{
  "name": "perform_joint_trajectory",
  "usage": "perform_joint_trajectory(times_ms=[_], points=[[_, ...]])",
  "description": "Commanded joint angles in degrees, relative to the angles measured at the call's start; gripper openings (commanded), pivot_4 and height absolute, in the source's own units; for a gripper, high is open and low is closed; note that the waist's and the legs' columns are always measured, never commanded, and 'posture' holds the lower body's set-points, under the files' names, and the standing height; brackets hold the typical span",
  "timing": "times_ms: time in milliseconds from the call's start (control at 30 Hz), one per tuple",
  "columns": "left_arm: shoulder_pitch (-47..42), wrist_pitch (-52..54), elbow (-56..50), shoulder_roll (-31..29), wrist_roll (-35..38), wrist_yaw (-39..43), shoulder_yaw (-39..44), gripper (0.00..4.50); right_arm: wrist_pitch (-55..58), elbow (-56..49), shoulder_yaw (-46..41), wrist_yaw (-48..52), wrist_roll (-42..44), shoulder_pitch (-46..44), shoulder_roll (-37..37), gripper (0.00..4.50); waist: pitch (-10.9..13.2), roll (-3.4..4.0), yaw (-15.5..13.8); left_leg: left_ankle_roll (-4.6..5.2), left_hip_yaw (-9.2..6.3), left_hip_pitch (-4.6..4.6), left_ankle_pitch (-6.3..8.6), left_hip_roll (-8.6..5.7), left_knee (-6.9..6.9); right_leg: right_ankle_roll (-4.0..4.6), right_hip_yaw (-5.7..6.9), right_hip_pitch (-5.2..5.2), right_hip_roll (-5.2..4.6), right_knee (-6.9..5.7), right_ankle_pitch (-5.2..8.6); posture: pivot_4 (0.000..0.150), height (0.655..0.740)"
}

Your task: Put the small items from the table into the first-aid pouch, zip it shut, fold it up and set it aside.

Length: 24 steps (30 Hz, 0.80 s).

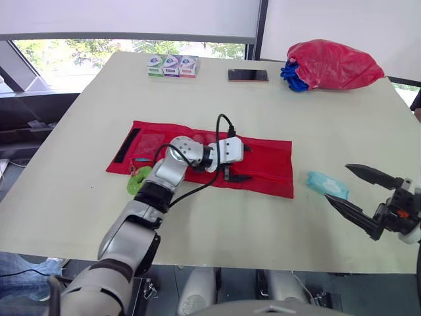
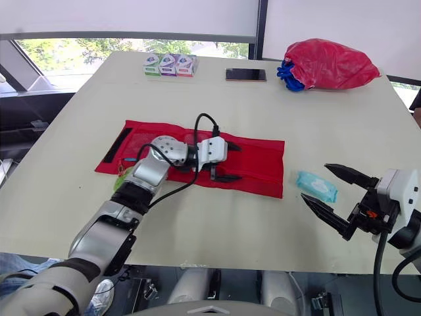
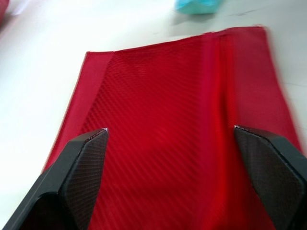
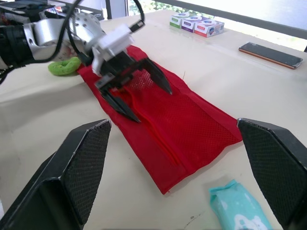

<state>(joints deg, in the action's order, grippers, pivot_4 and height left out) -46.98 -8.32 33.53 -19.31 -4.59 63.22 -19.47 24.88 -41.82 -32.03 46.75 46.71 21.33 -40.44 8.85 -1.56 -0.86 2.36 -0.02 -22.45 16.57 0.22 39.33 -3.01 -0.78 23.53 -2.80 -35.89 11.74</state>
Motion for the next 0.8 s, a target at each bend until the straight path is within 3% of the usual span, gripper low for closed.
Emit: perform_joint_trajectory(times_ms=[33,67,133,233,333,367,633,800], points=[[-2.81,-2.42,3.93,1.59,-1.13,-2.6,0.33,3.89,-1.26,-1.88,-0.85,-0.37,0.08,0.57,0.33,4.5,0.0,0.0,0.04,0.0,-0.01,0.0,0.0,0.01,0.0,0.0,0.01,0.0,0.0,0.0,0.0,0.15,0.74],[-3.12,-3.0,4.89,1.82,-1.36,-2.75,0.21,3.68,-1.37,-1.94,-0.95,-0.4,0.04,0.77,0.41,4.5,-0.01,0.01,0.09,0.0,-0.01,0.0,0.0,0.01,0.0,0.0,0.01,0.0,0.0,0.0,0.0,0.15,0.74],[-3.67,-3.96,6.44,2.28,-1.6,-3.08,0.15,2.68,-1.55,-1.98,-1.15,-0.42,-0.03,1.1,0.52,4.5,-0.01,0.01,0.09,0.0,0.0,0.03,0.0,0.04,0.0,0.0,0.0,0.0,0.02,-0.02,0.0,0.15,0.74],[-4.7,-4.56,8.26,3.21,-1.27,-3.6,0.61,1.82,-1.79,-1.97,-1.31,-0.41,-0.09,1.44,0.62,4.5,-0.01,0.01,0.04,0.0,-0.01,0.02,0.0,0.06,0.0,0.0,0.0,0.0,0.02,-0.02,0.0,0.15,0.74],[-5.21,-4.32,9.03,4.03,-0.26,-3.34,1.45,0.27,-2.05,-1.97,-1.12,-0.5,-0.28,1.66,0.74,4.5,0.0,0.01,0.01,0.0,-0.01,0.0,0.0,0.05,0.0,0.0,0.0,-0.01,0.01,-0.01,0.0,0.15,0.74],[-5.26,-4.0,9.06,4.26,0.08,-3.2,1.7,0.07,-2.12,-1.95,-0.94,-0.6,-0.44,1.67,0.82,4.5,0.0,0.01,0.02,0.0,-0.01,0.0,0.0,0.05,0.0,0.0,0.0,0.0,0.0,-0.01,0.0,0.15,0.74],[-6.01,-5.83,6.83,5.6,1.92,-3.69,3.43,0.07,-0.33,1.98,2.87,-6.15,-9.59,2.12,0.54,4.5,0.0,0.01,0.01,0.0,-0.01,0.0,0.0,0.05,0.0,0.0,0.0,0.0,0.0,-0.01,0.0,0.15,0.74],[-5.6,-9.47,5.35,5.65,-0.2,-5.33,2.29,0.07,-1.85,9.19,6.98,-4.01,-14.36,-1.45,-1.69,4.5,-0.01,0.03,0.01,0.0,0.0,0.01,0.0,0.02,0.0,0.0,-0.01,0.0,0.0,-0.01,0.0,0.15,0.74]])
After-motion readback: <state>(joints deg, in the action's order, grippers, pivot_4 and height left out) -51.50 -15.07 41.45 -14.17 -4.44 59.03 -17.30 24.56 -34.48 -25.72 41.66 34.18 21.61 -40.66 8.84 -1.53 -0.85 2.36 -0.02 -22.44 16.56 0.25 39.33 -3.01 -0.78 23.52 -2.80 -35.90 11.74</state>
